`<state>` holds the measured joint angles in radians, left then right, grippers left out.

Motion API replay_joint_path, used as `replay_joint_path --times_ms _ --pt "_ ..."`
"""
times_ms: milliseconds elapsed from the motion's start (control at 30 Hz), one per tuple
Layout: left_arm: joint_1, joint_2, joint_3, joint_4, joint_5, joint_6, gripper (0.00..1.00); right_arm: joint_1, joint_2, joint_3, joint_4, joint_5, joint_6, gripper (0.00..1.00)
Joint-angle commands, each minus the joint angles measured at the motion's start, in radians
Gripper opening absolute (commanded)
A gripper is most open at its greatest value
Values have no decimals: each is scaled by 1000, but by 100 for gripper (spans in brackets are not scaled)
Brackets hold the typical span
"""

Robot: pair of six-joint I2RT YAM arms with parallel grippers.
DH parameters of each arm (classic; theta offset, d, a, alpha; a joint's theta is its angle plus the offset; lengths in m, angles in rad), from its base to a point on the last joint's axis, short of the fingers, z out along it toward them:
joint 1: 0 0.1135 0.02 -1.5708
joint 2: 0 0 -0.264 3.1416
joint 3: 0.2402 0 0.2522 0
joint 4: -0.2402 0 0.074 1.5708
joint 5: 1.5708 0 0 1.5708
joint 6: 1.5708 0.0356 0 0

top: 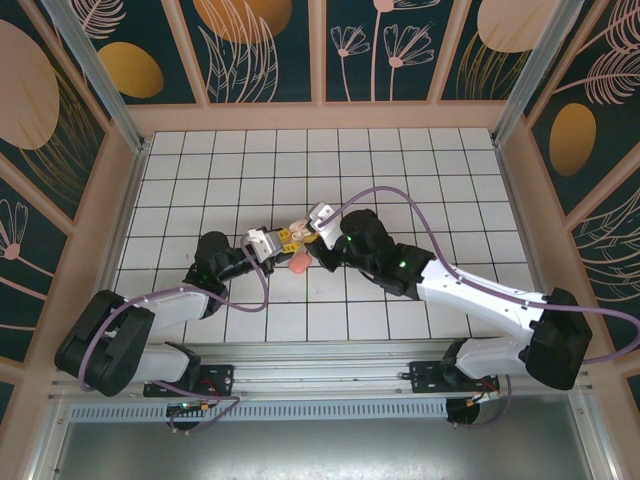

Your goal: Insert wireless bluetooth earbuds into charging case

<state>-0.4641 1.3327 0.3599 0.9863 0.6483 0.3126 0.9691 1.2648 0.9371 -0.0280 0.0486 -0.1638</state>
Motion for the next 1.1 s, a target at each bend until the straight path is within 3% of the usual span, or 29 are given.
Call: replay_joint_path --times_ms 0,1067 --pt "-6 -23 28 -12 8 35 12 10 11 43 1 30 -19 20" --pt "-18 -46 40 -25 65 38 12 5 57 46 5 -78 -32 20"
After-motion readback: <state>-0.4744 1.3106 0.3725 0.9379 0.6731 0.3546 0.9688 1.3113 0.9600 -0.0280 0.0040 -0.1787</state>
